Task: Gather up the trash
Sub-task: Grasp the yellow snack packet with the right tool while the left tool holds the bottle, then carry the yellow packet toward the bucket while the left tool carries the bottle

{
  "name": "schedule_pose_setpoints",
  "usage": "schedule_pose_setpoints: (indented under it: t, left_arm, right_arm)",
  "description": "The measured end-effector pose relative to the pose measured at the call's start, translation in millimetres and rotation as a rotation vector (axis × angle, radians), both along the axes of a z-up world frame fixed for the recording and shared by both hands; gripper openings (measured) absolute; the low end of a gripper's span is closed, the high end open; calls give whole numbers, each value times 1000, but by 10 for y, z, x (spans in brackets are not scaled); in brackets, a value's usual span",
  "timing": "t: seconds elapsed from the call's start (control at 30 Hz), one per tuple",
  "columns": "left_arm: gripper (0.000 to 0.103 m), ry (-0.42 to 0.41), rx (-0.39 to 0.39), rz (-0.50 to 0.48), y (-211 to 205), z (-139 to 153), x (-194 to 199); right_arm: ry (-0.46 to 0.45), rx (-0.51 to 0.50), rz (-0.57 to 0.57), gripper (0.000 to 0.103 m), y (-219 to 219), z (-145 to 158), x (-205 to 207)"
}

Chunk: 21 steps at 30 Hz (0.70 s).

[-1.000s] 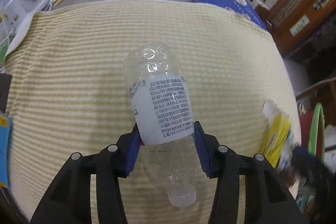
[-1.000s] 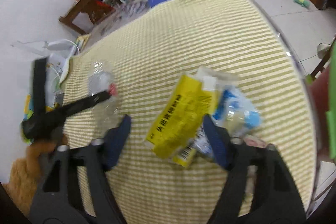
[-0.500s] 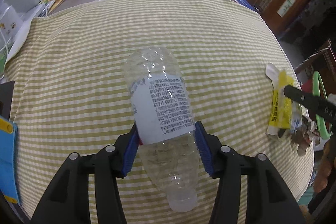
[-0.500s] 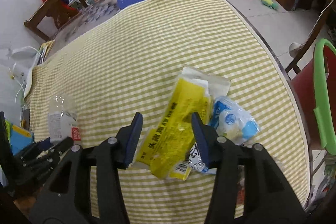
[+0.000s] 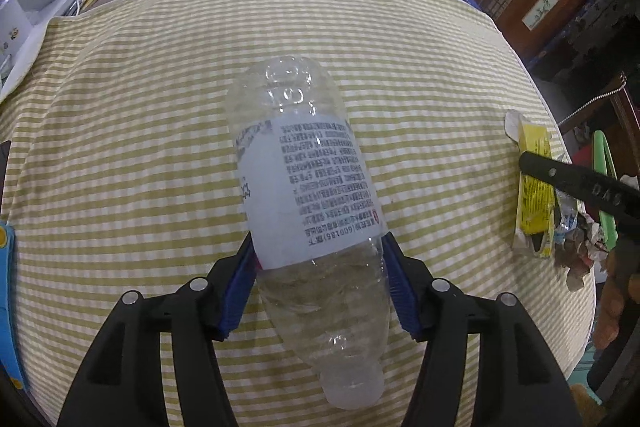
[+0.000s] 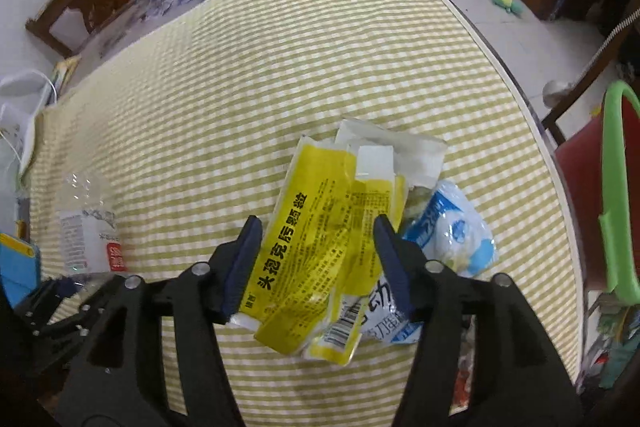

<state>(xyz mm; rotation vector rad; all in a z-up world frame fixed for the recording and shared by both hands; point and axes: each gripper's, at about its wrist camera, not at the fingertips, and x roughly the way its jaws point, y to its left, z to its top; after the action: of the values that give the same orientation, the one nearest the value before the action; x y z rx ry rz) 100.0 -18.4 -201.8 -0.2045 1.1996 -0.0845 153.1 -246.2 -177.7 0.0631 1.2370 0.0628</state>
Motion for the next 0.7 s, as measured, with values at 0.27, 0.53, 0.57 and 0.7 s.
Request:
schedule_pose_setpoints:
  t: [0.27, 0.53, 0.57, 0.7]
  left_arm:
    - [55, -18, 4, 21, -28, 23, 55]
    - [55, -105, 31, 23, -90, 329, 17]
    - [55, -120, 33, 20, -115, 391, 5]
    - [55, -180, 39, 0, -221, 637, -76]
  right_arm:
    - [-11, 101, -13, 32, -64, 25, -27]
    - [-150, 192, 52, 31, -18, 495, -309]
    - [-170, 198, 59, 31, -25, 561, -335]
    - [-247, 223, 75, 31, -61, 848, -512]
